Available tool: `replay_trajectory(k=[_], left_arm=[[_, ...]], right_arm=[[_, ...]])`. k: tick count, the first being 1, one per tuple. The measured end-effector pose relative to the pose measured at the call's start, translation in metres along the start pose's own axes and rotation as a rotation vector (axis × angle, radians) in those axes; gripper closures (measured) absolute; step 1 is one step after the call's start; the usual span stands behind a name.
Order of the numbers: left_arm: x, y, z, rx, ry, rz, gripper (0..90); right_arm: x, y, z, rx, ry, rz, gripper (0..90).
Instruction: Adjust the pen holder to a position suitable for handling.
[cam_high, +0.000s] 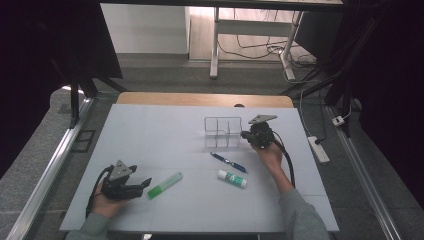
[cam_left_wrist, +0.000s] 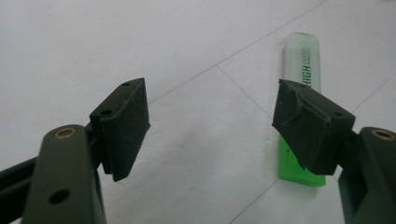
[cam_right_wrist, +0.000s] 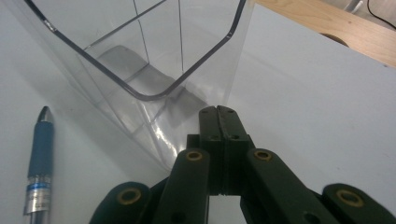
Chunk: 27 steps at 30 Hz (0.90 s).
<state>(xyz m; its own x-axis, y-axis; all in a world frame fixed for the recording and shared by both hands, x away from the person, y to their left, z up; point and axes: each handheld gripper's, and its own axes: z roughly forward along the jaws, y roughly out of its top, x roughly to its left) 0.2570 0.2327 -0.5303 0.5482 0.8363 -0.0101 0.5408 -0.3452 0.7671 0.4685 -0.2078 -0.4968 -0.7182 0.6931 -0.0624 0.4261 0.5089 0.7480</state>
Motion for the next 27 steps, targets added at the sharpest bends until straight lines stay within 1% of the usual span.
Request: replay_trajectory(k=[2, 4, 11, 20, 22, 24, 26, 27], left_arm=[[0.0, 0.0, 0.0, -0.001, 0.0, 0.0, 26.9], [0.0, 0.0, 0.0, -0.001, -0.001, 0.0, 26.9], [0.0, 0.0, -0.001, -0.007, 0.0, -0.006, 26.8], [-0.001, 0.002, -0.005, -0.024, 0.014, -0.015, 26.8], [-0.002, 0.002, -0.007, -0.029, 0.02, -0.018, 26.8], [-0.002, 0.002, -0.007, -0.029, 0.022, -0.015, 26.8], [-0.004, 0.002, -0.007, -0.023, 0.025, -0.003, 26.8], [-0.004, 0.002, -0.007, -0.023, 0.025, -0.003, 26.8]], right_arm=[[0.005, 0.001, 0.002, -0.005, 0.014, -0.007, 89.8], [0.007, 0.002, 0.003, 0.002, 0.017, -0.013, 89.8], [0.014, 0.005, 0.007, 0.0, 0.035, -0.026, 89.8], [0.021, 0.008, 0.011, -0.009, 0.052, -0.021, 89.8], [0.026, 0.011, 0.013, -0.006, 0.061, -0.027, 89.8], [0.031, 0.013, 0.015, -0.01, 0.06, -0.034, 89.8], [0.035, 0.014, 0.017, -0.004, 0.063, -0.052, 89.8], [0.037, 0.015, 0.018, 0.003, 0.052, -0.069, 89.8]])
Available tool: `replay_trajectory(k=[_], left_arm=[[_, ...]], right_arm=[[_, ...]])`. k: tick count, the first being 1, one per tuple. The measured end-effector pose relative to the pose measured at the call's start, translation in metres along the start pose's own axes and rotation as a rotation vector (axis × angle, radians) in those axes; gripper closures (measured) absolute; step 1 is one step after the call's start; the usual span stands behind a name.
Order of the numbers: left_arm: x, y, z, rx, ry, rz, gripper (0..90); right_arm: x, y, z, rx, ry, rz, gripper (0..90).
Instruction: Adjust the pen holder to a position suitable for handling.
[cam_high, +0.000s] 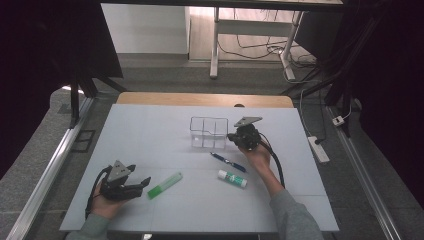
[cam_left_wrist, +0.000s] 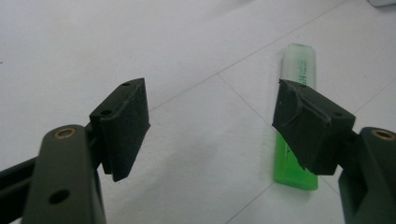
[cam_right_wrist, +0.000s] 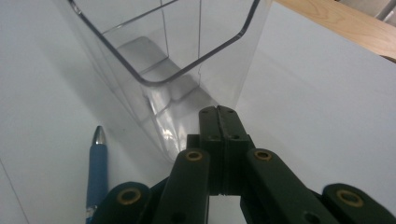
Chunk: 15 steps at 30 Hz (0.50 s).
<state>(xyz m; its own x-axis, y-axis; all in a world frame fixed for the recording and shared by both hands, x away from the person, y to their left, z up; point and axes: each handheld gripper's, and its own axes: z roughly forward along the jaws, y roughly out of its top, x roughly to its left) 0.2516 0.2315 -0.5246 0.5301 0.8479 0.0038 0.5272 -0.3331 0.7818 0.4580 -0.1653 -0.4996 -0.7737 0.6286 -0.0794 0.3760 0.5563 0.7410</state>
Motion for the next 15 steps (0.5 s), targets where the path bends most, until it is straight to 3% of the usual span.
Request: replay_trajectory(k=[7, 15], left_arm=[[0.001, 0.0, 0.001, 0.003, -0.002, 0.006, 26.8], [0.002, 0.0, -0.001, -0.006, -0.002, 0.01, 26.8]], right_arm=[[0.005, 0.0, 0.001, -0.001, 0.006, -0.024, 89.8], [0.009, 0.002, -0.018, -0.046, -0.008, -0.051, 89.9]])
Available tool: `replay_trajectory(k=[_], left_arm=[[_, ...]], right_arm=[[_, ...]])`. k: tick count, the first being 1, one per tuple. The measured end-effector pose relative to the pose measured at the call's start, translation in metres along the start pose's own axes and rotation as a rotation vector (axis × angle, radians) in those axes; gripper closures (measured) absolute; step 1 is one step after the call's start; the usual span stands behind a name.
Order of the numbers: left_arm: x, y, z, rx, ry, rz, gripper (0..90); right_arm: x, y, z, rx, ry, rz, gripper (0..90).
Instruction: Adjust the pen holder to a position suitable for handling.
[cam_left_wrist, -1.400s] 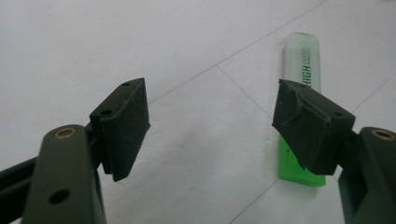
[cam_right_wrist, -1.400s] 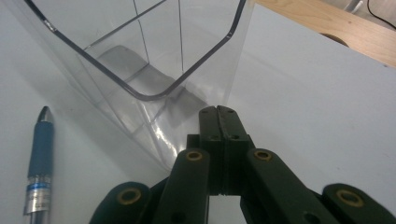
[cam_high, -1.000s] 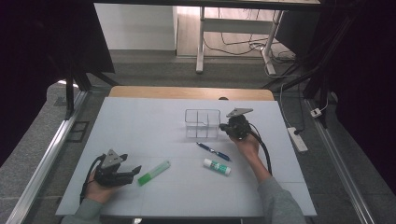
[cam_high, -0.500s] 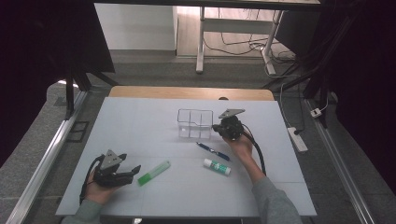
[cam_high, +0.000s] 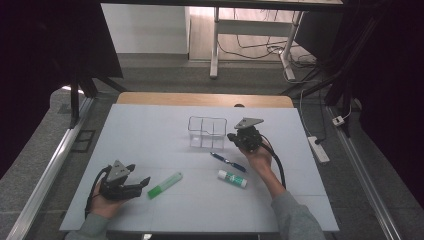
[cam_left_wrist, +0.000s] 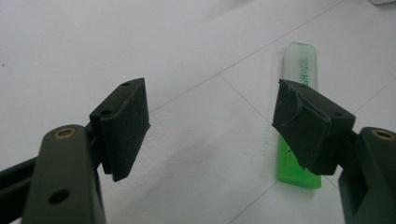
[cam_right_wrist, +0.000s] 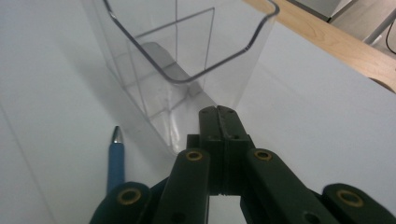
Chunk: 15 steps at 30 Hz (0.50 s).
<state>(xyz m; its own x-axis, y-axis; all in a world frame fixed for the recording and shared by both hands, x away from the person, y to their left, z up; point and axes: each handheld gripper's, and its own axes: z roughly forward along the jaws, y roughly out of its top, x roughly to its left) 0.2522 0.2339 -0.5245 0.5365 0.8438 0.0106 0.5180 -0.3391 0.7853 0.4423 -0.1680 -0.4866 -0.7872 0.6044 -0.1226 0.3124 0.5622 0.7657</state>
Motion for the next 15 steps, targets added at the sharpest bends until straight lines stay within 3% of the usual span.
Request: replay_trajectory(k=[15], left_arm=[[0.0, 0.0, -0.001, -0.006, -0.003, 0.019, 27.0]], right_arm=[[0.016, -0.006, -0.031, -0.018, 0.04, -0.037, 89.8]])
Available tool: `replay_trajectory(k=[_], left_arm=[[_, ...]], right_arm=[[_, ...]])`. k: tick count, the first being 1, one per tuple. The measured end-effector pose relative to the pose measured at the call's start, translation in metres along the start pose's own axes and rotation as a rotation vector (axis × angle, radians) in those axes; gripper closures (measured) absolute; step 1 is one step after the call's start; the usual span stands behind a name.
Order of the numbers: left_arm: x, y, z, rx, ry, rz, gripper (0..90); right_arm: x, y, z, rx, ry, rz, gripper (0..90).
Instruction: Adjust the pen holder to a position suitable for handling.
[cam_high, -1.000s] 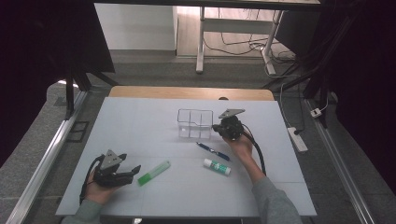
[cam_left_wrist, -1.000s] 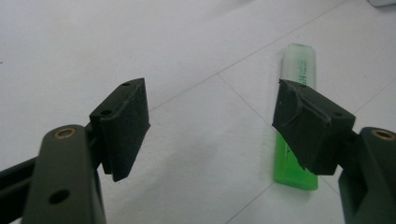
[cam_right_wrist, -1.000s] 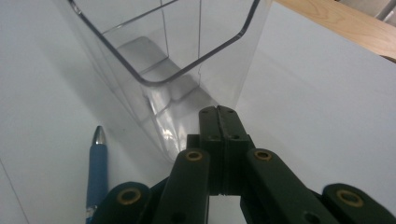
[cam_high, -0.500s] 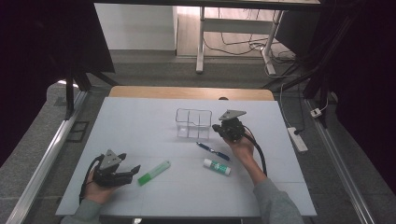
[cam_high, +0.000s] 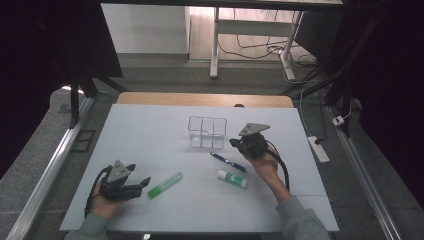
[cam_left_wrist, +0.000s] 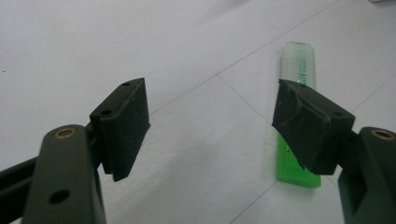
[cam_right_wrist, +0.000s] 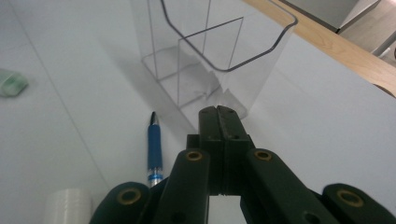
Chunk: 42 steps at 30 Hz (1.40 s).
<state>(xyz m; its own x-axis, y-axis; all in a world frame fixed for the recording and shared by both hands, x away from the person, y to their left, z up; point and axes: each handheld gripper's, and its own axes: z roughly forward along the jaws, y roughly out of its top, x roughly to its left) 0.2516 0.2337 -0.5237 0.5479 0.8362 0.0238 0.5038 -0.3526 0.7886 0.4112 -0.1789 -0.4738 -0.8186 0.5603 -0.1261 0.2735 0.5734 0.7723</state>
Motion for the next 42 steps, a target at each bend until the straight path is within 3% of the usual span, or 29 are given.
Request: replay_trajectory(k=[7, 8, 10, 13, 19, 24, 37, 42], left_arm=[[0.002, -0.001, -0.003, -0.013, -0.006, -0.008, 27.0], [0.002, -0.001, -0.003, -0.012, -0.007, -0.008, 26.9], [0.002, -0.001, -0.003, -0.013, -0.006, -0.005, 26.9], [0.002, -0.001, -0.003, -0.012, -0.006, -0.005, 26.9], [0.0, -0.001, -0.002, -0.007, -0.003, 0.007, 26.8], [-0.002, -0.002, -0.002, -0.001, 0.001, 0.015, 26.7], [-0.002, -0.005, -0.007, 0.0, 0.011, 0.018, 26.7], [0.0, -0.006, -0.008, -0.004, 0.012, 0.011, 26.6]], right_arm=[[0.004, -0.002, -0.007, 0.004, 0.01, -0.01, 86.0], [0.005, -0.002, -0.009, 0.002, 0.006, -0.005, 77.8], [0.006, -0.002, -0.01, 0.0, 0.005, -0.004, 73.9], [0.007, -0.003, -0.014, 0.006, 0.026, 0.021, 58.0], [0.01, -0.006, -0.02, 0.003, 0.057, 0.047, 47.3], [0.017, -0.005, -0.022, 0.023, 0.059, 0.016, 42.6], [0.031, 0.008, -0.014, 0.046, 0.102, -0.051, 40.1], [0.034, 0.016, -0.012, 0.052, 0.131, -0.042, 40.3]])
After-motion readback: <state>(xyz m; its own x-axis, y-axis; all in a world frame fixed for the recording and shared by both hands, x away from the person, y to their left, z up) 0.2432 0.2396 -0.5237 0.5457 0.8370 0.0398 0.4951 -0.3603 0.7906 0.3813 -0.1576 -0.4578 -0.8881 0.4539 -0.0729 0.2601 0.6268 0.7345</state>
